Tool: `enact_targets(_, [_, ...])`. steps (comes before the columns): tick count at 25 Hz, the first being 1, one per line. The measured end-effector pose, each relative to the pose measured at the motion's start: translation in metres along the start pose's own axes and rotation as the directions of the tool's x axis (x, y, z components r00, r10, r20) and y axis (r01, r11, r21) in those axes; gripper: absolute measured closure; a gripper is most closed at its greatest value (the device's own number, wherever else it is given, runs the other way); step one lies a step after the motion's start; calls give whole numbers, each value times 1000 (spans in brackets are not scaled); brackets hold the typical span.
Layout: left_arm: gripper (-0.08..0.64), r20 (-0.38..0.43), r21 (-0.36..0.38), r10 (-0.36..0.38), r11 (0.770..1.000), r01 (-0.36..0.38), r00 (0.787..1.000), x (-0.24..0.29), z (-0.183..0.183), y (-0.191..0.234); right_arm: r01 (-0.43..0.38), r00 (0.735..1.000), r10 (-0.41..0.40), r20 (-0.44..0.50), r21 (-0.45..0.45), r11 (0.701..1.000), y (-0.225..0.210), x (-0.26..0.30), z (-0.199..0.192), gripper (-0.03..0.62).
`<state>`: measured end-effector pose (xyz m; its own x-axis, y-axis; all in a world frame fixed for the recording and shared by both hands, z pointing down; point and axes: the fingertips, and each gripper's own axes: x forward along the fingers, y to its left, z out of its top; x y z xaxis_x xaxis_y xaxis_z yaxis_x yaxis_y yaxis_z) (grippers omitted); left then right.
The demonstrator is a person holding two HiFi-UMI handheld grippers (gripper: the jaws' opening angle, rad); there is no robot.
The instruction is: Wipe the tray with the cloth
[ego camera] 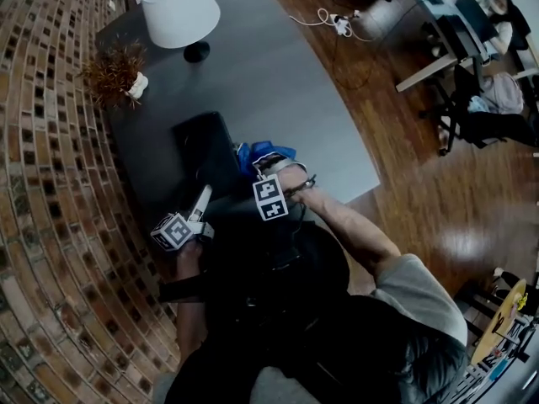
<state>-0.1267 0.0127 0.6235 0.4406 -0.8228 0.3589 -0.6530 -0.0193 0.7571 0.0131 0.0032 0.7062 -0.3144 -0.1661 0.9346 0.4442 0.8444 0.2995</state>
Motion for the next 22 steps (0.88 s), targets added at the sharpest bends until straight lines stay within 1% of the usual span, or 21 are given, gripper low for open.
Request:
enact_targets(1, [222,1,4,0,1000,0,1000,0,1,-1,-61,998,62,30,-47,997,21,-7,2,466])
enact_targets(2, [222,1,3,-3,1000,3,1000,-1,1,-2,-124,990,129,64,-73,990,41,-16,3,465])
enact_targets(3, [222,-1,0,-6,1000,6,1000,-1,0,-3,-181,977,186,103,-59,982,58,-26,1,465])
enact_targets(4, [222,-2,-3,-9,1000,9,1000,-1,-2,-3,-219,966,217,142,-1,976,67,-37,-5,465])
enact_targets(5, [222,1,-6,-11,1000,11,1000,-1,-2,-3,-235,961,217,172,90,968,68,-47,-17,465])
enact_targets(6, [222,7,-8,-12,1000,12,1000,0,-2,-3,-229,964,192,186,202,952,63,-57,-36,465])
enact_targets(7, [222,13,-10,-12,1000,12,1000,0,-1,-4,-206,971,153,181,322,924,55,-66,-62,463])
enact_targets(8, [222,18,-11,-12,1000,12,1000,1,0,-4,-172,980,108,166,439,882,46,-76,-91,463])
enact_targets(9, [222,21,-11,-12,1000,13,1000,0,1,-4,-130,987,59,148,539,832,36,-88,-118,463])
enact_targets(11, [222,21,-13,-15,1000,15,1000,-1,0,-2,-45,993,-43,112,681,731,17,-119,-164,463])
enact_targets(13, [222,21,-19,-21,1000,21,1000,-1,0,-5,36,994,-106,39,780,625,13,-143,-207,463])
enact_targets(14, [222,21,-20,-23,1000,24,1000,-1,0,-6,69,993,-114,-4,820,569,20,-148,-228,463])
enact_targets(15, [222,21,-19,-24,1000,25,999,-1,0,-7,90,993,-108,-39,850,519,29,-149,-244,463])
enact_targets(16, [222,21,-17,-25,1000,25,999,-1,0,-8,101,994,-92,-64,868,486,42,-146,-254,460])
enact_targets(17, [222,21,-16,-24,1000,24,999,-1,0,-8,104,994,-68,-81,876,471,56,-138,-260,449])
enact_targets(18, [222,21,-17,-23,1000,24,1000,-2,0,-7,101,995,-34,-97,874,476,72,-126,-261,443])
enact_targets(19, [222,21,-19,-24,1000,24,999,-2,0,-6,95,993,12,-116,861,499,90,-112,-259,430])
enact_targets(20, [222,21,-21,-29,999,29,999,-3,1,-5,85,988,63,-140,842,532,108,-103,-256,403])
enact_targets(21, [223,21,-23,-37,999,38,999,-2,1,-6,74,980,109,-163,821,566,122,-99,-254,359])
enact_targets(22, [224,21,-24,-47,999,48,999,-2,2,-7,66,973,141,-182,806,589,130,-104,-253,357])
